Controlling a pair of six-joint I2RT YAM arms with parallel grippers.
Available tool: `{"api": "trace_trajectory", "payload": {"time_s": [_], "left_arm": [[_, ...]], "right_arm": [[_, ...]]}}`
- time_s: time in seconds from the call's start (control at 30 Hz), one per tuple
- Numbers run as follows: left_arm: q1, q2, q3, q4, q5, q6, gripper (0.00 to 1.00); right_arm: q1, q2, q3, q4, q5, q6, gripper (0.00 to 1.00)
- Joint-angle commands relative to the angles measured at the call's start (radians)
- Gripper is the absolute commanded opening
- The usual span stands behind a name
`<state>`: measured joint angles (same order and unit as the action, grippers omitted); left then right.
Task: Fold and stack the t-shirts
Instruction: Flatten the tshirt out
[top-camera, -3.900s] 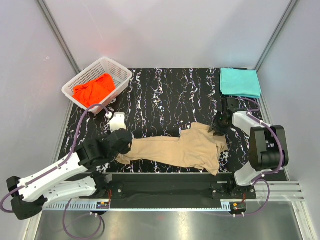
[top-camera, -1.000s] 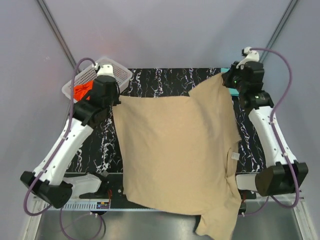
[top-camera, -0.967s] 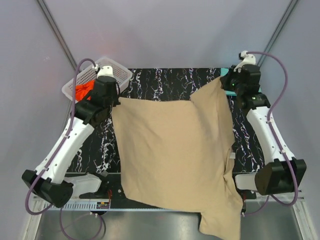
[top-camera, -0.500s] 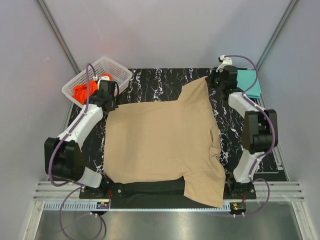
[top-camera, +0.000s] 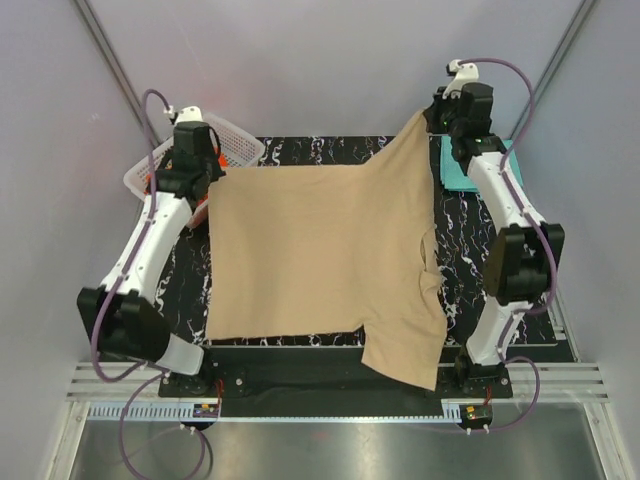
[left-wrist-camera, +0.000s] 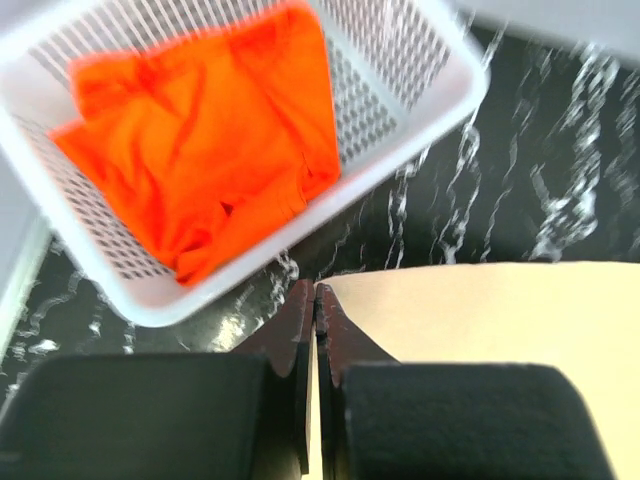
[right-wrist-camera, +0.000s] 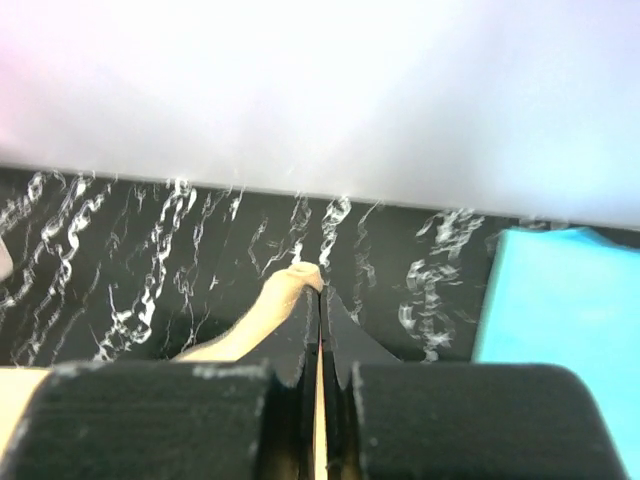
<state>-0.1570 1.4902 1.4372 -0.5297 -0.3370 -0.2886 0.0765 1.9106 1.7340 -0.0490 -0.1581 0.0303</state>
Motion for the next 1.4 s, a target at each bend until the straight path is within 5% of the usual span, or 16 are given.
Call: {"api": "trace_trajectory", "payload": {"time_s": [0.0,0.47,0.73,0.83,1.07,1.27,1.37], "left_arm": [[0.005,-0.187,0.106,0.019,-0.068,0.034,0.0],[0.001,-0.524,0.33,-0.069,0.159,0.085,0.0],[0.001,-0.631,0.523,-0.202,0.233,0.106,0.0],[0.001,-0.604,0.658,-0.277,0.271,0.097,0.0],[0.001,-0.636,0.629,-0.239,0.305,0.08,0.0],[0.001,-0.558,0.566,-0.251,0.231,0.123,0.0],[0.001,-0.521,0.418,-0.219,0.181,0.137,0.0]], "right_arm": [[-0.009,-0.223,0.116,-0.115,0.107,-0.052,0.0],[-0.007,-0.807,0.116,-0.466,0.071,-0.036,0.0],[-0.009,-1.036,0.258,-0.689,0.097,0.02,0.0],[-0.009,-1.059,0.344,-0.735,0.117,0.034,0.0],[-0.004,-0.984,0.536,-0.789,0.246,0.04,0.0],[-0.007,-0.929,0.408,-0.668,0.218,0.034,0.0],[-0.006,-0.868,0.238,-0.569,0.227,0.014,0.0]]}}
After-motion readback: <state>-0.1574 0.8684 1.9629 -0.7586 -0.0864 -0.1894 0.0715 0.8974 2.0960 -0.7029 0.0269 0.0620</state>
